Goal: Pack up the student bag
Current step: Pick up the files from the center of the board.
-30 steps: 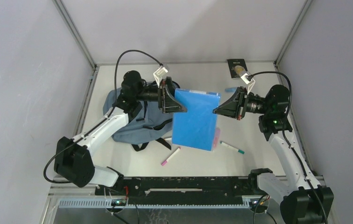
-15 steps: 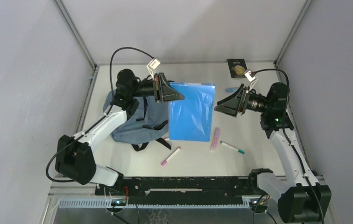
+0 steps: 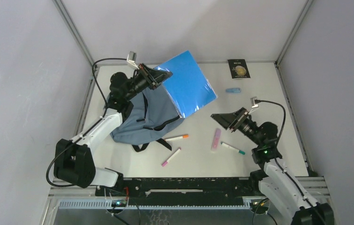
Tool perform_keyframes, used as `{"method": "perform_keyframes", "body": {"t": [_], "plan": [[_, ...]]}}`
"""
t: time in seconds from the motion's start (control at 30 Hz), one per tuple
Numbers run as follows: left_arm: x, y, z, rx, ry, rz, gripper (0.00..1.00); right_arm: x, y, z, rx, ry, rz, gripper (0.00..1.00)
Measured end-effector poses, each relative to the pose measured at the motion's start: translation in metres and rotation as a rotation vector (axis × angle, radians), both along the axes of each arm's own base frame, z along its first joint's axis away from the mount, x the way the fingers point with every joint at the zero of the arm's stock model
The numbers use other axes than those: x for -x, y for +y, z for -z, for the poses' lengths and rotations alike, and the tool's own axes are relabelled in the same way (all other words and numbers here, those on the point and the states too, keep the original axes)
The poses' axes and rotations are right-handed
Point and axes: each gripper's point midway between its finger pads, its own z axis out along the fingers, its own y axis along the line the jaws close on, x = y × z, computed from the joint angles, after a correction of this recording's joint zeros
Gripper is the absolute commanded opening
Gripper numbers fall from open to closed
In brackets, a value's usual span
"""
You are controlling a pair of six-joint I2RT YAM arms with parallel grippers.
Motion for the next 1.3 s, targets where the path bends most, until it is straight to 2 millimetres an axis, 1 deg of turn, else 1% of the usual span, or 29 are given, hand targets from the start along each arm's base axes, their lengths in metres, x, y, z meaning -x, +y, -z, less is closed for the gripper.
{"method": "perform_keyframes", "body": {"t": [0.07,0.1,0.2,0.27,0.4,0.5,0.57,0.63,0.67,0.77,0.8,0.83,0.87,0.9,0.93,0.97,1.0,1.07,1.13,1.17,1.23,1.27,1.3], "plan": [[-0.002,0.001,0.0,0.02,0.022,-0.033,0.0,0.005,0.016,0.007,-0.042,0.008,-0.009,1.0],[-0.004,0.001,0.0,0.03,0.033,-0.048,0.0,0.006,0.023,0.006,-0.061,-0.001,-0.011,1.0],[-0.008,0.005,0.001,0.049,0.052,-0.087,0.0,0.007,0.036,-0.005,-0.125,-0.049,-0.006,1.0],[-0.009,0.006,0.002,0.058,0.062,-0.1,0.0,-0.001,0.04,-0.013,-0.169,-0.075,0.012,1.0],[-0.009,0.005,0.0,0.071,0.069,-0.1,0.0,-0.018,0.046,-0.011,-0.218,-0.056,0.035,1.0],[-0.007,0.002,0.001,0.079,0.072,-0.095,0.0,-0.033,0.057,-0.016,-0.251,-0.049,0.032,0.99],[-0.005,-0.001,0.002,0.08,0.074,-0.09,0.0,-0.043,0.065,-0.022,-0.284,-0.054,0.025,0.96],[-0.004,-0.002,0.006,0.079,0.079,-0.088,0.0,-0.052,0.069,-0.028,-0.318,-0.059,0.025,0.87],[-0.004,-0.002,0.007,0.078,0.083,-0.087,0.0,-0.056,0.071,-0.03,-0.331,-0.058,0.021,0.8],[-0.003,-0.002,0.012,0.076,0.092,-0.088,0.01,-0.067,0.075,-0.038,-0.363,-0.06,0.007,0.44],[-0.003,-0.001,0.014,0.07,0.094,-0.089,0.02,-0.069,0.076,-0.041,-0.373,-0.062,0.0,0.34],[-0.004,-0.001,0.016,0.065,0.099,-0.091,0.05,-0.073,0.077,-0.045,-0.387,-0.059,-0.012,0.23],[-0.004,0.0,0.017,0.058,0.101,-0.095,0.16,-0.075,0.078,-0.047,-0.394,-0.059,-0.02,0.1],[-0.004,0.0,0.019,0.051,0.103,-0.098,0.3,-0.076,0.079,-0.049,-0.402,-0.054,-0.032,0.0],[-0.005,0.001,0.02,0.042,0.103,-0.104,0.44,-0.078,0.079,-0.049,-0.401,-0.05,-0.039,0.0],[-0.004,0.002,0.021,0.031,0.098,-0.106,0.54,-0.078,0.079,-0.047,-0.403,-0.036,-0.053,0.0],[-0.004,0.002,0.022,0.016,0.091,-0.108,0.62,-0.079,0.078,-0.045,-0.4,-0.029,-0.058,0.0],[-0.004,0.003,0.033,-0.039,0.099,-0.116,0.7,-0.082,0.072,-0.042,-0.399,-0.008,-0.075,0.0],[-0.007,0.007,0.054,-0.152,0.134,-0.145,0.77,-0.089,0.058,-0.04,-0.405,0.015,-0.069,0.0],[-0.01,0.011,0.067,-0.234,0.155,-0.177,0.78,-0.094,0.047,-0.037,-0.409,0.029,-0.052,0.0],[-0.017,0.02,0.083,-0.395,0.167,-0.244,0.79,-0.1,0.024,-0.027,-0.409,0.063,-0.006,0.0],[-0.02,0.023,0.087,-0.468,0.162,-0.271,0.79,-0.103,0.007,-0.017,-0.403,0.102,0.033,0.0],[-0.023,0.026,0.092,-0.55,0.155,-0.295,0.79,-0.103,-0.003,-0.012,-0.397,0.122,0.056,0.0]]}}
